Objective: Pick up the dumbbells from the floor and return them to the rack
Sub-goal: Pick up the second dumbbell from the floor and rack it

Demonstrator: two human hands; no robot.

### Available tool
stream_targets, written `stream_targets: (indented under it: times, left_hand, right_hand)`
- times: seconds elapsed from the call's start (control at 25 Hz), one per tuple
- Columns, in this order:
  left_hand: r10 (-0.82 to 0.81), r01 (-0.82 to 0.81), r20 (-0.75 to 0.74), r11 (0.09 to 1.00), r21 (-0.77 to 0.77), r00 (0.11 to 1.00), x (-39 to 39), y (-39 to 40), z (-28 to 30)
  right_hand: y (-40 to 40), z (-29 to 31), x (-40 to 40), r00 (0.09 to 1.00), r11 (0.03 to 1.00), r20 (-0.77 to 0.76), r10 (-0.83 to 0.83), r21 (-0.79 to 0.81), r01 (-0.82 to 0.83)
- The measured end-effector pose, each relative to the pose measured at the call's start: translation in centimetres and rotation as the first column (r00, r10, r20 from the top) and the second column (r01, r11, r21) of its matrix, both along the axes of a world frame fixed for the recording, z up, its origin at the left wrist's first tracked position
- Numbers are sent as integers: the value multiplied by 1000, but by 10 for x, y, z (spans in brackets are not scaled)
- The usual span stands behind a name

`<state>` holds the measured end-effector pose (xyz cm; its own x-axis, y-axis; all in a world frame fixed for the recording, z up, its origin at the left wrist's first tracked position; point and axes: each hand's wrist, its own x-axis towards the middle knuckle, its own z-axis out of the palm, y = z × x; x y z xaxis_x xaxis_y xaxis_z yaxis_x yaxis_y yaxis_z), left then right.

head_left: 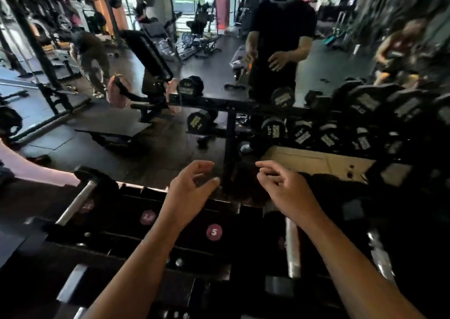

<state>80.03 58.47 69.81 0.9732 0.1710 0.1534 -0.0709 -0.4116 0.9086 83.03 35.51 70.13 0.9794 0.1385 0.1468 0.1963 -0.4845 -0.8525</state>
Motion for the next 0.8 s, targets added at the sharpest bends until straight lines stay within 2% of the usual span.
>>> stream_targets:
  times: [0.16, 0.4, 0.6, 0.8]
  left_hand:
    - [-238, 238, -1, 969, 67, 971, -27, -141, 15]
    - [-617, 618, -56, 774, 137, 785, -114, -363, 23]
    - [-855, 863, -128, 485, 142, 502, -221, -532, 11]
    - [-952, 964, -213, 178, 197, 219, -320, -650, 3]
  right_hand:
    - [-141, 10, -81, 973, 973, 15, -228, -39, 229]
    - [-340, 6, -262, 836, 832, 0, -548, -100, 546]
    - [-461, -15, -440, 607, 592, 13, -795, -203, 780]
    - [-515, -35, -584, 328, 323, -15, -945, -216, 921]
